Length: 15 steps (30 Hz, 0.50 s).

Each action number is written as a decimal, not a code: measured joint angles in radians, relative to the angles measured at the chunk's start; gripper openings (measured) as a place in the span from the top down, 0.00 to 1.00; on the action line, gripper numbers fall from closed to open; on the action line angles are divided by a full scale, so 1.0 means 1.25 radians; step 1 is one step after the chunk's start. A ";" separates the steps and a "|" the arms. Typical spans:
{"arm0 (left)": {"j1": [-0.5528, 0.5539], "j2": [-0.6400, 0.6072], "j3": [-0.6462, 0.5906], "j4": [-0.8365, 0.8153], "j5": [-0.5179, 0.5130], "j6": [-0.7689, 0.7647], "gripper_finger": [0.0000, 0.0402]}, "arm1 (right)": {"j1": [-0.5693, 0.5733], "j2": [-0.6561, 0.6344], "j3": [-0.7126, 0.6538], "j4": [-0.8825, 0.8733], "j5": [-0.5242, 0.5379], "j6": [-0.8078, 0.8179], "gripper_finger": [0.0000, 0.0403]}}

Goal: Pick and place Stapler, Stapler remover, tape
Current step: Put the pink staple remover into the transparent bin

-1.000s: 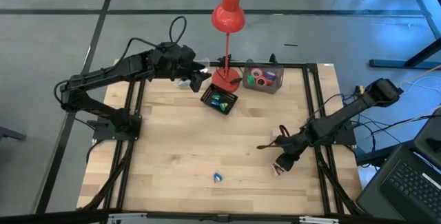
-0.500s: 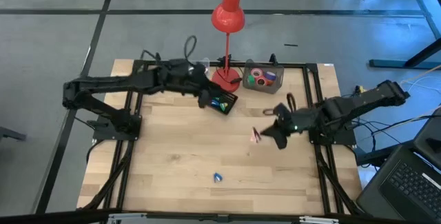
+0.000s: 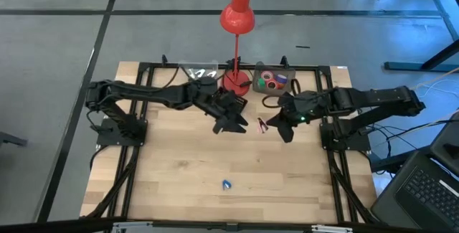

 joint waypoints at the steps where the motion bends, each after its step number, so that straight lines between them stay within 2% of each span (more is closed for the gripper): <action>1: 0.004 0.005 -0.001 -0.005 0.007 -0.001 0.39 | -0.002 0.006 0.002 0.004 -0.005 -0.003 1.00; 8: 0.025 0.037 0.000 0.010 0.030 0.006 0.39 | -0.008 0.027 0.004 0.016 -0.017 -0.011 1.00; 15: 0.030 0.070 0.000 0.026 0.087 0.001 0.39 | -0.029 0.036 0.004 0.057 -0.017 -0.026 1.00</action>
